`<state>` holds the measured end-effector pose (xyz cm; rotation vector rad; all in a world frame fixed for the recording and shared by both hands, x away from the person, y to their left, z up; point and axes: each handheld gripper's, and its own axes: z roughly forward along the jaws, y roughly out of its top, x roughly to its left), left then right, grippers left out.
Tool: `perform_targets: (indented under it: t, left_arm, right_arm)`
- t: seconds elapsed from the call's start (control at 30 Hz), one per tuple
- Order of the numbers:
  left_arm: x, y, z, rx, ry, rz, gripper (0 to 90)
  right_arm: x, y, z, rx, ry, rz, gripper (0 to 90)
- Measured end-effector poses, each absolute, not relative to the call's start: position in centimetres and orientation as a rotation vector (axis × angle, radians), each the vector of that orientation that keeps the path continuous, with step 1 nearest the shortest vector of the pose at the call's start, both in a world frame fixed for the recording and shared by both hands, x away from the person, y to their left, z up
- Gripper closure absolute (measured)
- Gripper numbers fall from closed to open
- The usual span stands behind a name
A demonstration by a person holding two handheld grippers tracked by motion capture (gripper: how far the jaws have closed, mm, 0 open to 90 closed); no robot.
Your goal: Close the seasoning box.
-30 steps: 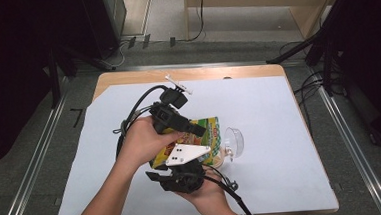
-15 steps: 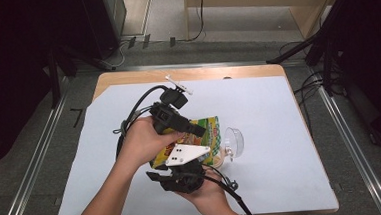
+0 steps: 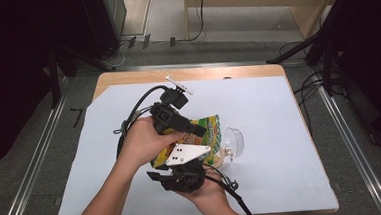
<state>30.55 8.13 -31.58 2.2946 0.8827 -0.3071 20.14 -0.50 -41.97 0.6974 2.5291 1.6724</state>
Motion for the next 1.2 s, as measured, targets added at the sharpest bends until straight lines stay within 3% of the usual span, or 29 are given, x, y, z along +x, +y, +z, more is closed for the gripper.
perform_targets:
  t: [1.2]
  left_arm:
    - [31.22, 7.4, -31.71, 2.296, 0.878, -0.329, 73.2]
  right_arm:
    - [20.29, -0.95, -41.57, 0.749, 2.524, 1.684, 69.8]
